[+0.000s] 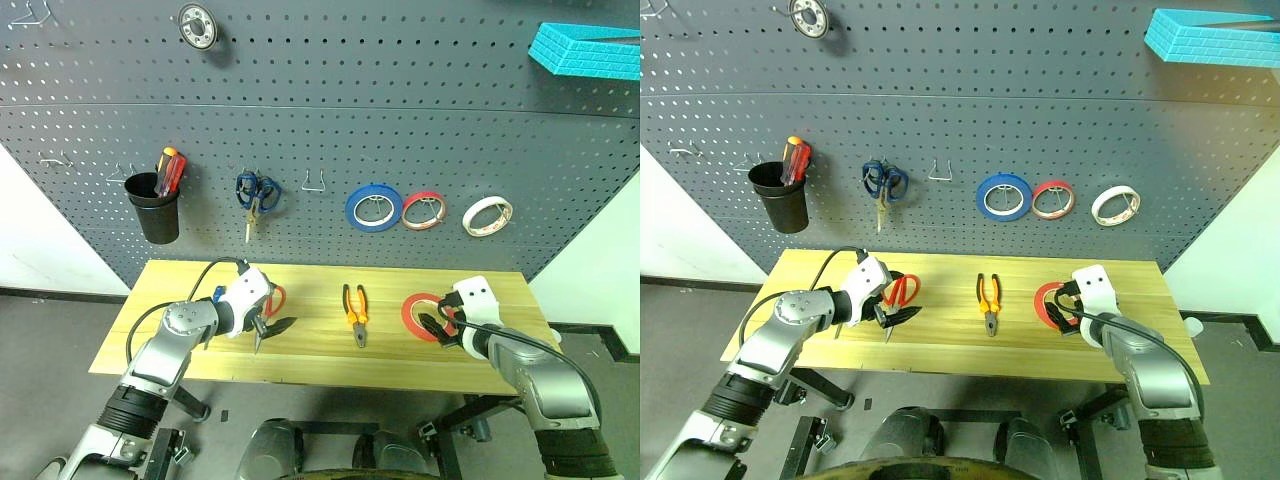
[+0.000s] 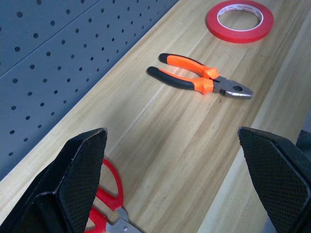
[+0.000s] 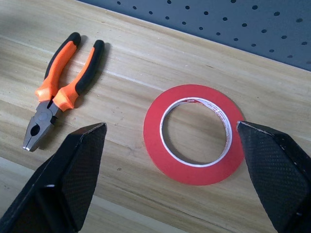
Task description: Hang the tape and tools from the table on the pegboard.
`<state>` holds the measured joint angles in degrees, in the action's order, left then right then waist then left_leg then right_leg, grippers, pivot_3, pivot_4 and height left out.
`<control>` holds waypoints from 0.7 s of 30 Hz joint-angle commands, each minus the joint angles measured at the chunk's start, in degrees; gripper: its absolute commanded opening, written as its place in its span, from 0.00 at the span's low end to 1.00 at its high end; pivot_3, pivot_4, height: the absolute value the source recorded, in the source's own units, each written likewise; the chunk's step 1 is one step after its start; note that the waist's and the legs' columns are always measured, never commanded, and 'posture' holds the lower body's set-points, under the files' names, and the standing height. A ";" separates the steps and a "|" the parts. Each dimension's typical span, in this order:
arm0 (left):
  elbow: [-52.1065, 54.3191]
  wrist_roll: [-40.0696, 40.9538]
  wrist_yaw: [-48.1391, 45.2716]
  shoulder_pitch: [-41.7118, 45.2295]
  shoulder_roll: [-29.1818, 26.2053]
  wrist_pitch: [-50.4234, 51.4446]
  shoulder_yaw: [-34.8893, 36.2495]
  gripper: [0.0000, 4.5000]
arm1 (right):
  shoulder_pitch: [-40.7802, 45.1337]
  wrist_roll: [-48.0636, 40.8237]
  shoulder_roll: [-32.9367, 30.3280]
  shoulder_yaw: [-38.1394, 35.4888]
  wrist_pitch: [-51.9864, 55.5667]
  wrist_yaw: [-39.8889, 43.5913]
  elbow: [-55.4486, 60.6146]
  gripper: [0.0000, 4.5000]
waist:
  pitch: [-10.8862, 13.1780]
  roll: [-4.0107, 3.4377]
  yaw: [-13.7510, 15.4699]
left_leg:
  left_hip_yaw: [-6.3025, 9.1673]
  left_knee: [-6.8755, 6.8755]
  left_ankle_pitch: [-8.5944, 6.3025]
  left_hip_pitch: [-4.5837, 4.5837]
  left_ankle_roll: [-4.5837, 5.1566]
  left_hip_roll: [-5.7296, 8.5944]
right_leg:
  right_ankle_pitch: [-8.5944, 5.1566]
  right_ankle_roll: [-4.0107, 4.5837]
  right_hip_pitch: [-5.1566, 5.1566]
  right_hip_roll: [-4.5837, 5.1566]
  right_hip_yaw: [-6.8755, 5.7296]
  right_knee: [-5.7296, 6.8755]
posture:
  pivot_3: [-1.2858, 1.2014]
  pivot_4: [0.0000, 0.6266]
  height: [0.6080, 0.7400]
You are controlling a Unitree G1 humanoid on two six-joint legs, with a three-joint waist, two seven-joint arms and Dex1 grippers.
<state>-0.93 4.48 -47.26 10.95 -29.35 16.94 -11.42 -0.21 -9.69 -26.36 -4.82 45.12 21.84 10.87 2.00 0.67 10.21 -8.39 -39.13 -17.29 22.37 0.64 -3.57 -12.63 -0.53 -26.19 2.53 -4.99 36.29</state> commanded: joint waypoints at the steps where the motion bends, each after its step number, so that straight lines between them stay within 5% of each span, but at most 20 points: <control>1: 2.16 0.81 0.21 0.06 -0.35 -0.37 1.30 1.00 | 0.68 0.35 -0.66 -0.27 -1.03 -0.01 0.66 0.99 | 0.00 0.00 0.00 | 0.00 0.00 0.00 0.00 0.00 0.00 | 0.00 0.00 0.00 0.00 0.00 0.00 | 0.65 0.00 0.84; 17: -2.26 -1.00 -0.33 4.48 2.25 -2.86 -1.75 1.00 | 6.74 1.64 1.45 -0.19 -5.17 -2.68 -7.25 0.99 | 0.00 0.00 -0.01 | 0.01 -0.02 0.00 0.01 0.01 0.03 | 0.09 -0.12 0.03 -0.02 -0.02 0.00 | 0.64 0.00 0.84; 21: -2.90 -1.26 -1.39 5.11 2.77 -2.97 -3.03 1.00 | 9.64 3.13 1.12 1.30 -7.09 -2.52 -11.89 0.99 | 0.46 0.07 -0.23 | 0.01 -0.04 0.01 -0.05 0.01 0.03 | 0.01 0.03 0.07 -0.02 -0.02 0.01 | 0.63 0.10 0.84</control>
<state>-4.69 3.34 -48.16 15.20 -26.67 14.73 -14.03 8.08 -7.23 -25.20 -4.02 39.48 19.43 -0.86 2.47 0.74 9.97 -8.37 -39.16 -17.28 22.35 0.64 -3.55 -12.62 -0.48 -26.16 2.51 -5.00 36.30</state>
